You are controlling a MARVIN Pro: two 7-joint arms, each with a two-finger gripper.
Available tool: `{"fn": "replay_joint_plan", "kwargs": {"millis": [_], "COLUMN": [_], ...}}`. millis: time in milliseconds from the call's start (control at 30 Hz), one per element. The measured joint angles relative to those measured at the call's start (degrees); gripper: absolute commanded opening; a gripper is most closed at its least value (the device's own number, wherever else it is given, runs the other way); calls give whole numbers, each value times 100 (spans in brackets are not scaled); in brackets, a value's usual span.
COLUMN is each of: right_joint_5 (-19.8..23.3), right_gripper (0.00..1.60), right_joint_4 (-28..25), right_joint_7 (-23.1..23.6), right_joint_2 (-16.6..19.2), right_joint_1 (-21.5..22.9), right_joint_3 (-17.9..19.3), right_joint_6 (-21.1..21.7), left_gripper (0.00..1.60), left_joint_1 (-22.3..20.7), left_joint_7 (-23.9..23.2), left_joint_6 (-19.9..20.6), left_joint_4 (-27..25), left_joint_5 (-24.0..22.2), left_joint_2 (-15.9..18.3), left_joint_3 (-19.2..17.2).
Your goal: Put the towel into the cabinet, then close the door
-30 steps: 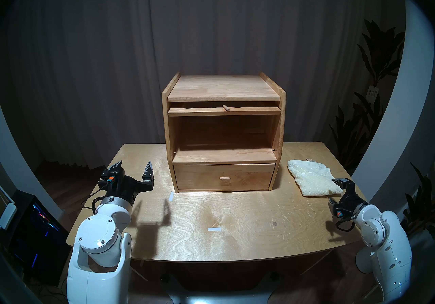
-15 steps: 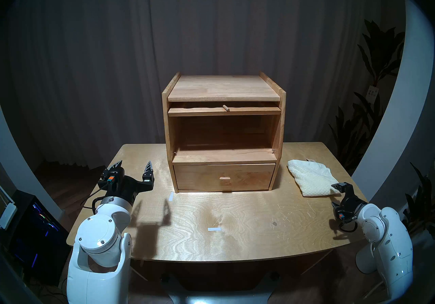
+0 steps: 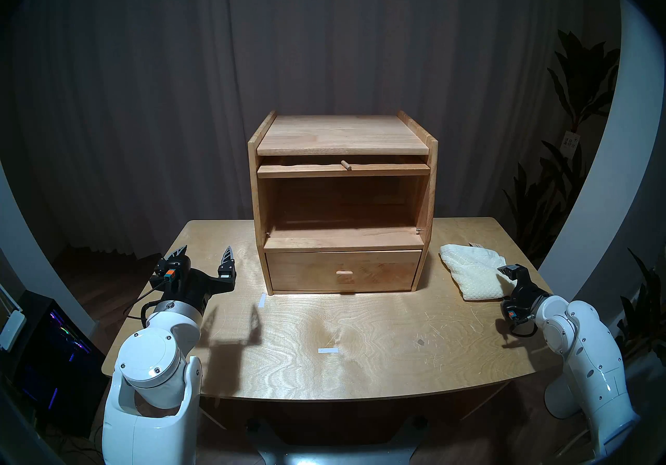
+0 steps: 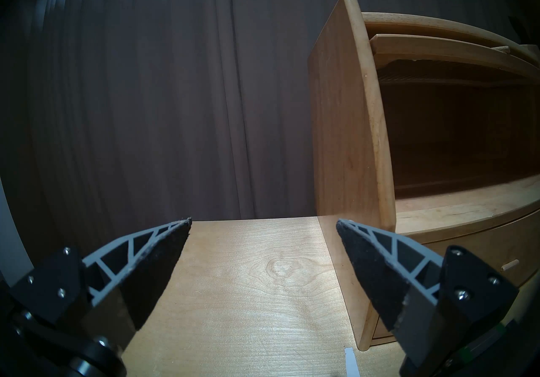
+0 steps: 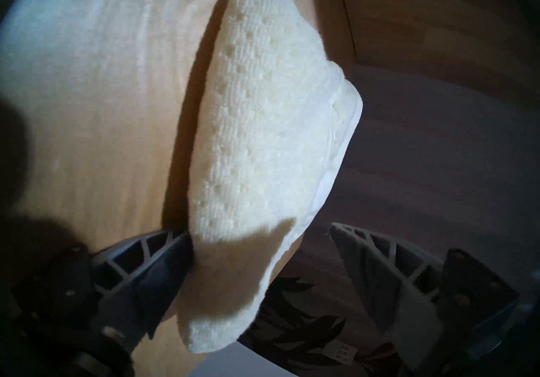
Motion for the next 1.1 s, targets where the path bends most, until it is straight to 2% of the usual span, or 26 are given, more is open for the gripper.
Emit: {"fn": "replay_joint_plan", "kwargs": {"millis": [33, 67, 100, 333, 600, 800, 1100], "right_joint_5": [-11, -27, -45, 23, 479, 868, 1515], "right_gripper": [160, 47, 0, 0, 0, 0, 0], "right_joint_4": [33, 79, 143, 248, -257, -672, -1305], "right_joint_7": [-27, -66, -122, -272, -639, -1058, -1654], "right_joint_2": [-6, -15, -31, -125, -354, -519, -678], "right_joint_1": [36, 85, 152, 155, 80, 285, 591], "right_joint_3": [-22, -52, -89, -96, 149, 278, 695], "right_joint_6": [3, 8, 16, -16, -149, -345, -626], "left_gripper": [160, 160, 160, 160, 160, 160, 160], "left_joint_1": [0, 0, 0, 1, -1, -2, -5], "left_joint_7": [0, 0, 0, -1, -1, -3, -6], "left_joint_6": [0, 0, 0, 1, 1, 1, 1], "left_joint_4": [0, 0, 0, -2, 3, 16, 36], "left_joint_5": [0, 0, 0, 0, 2, 3, 6], "left_joint_2": [0, 0, 0, -1, 0, 1, 3], "left_joint_3": [0, 0, 0, 0, 0, 0, 1]}}
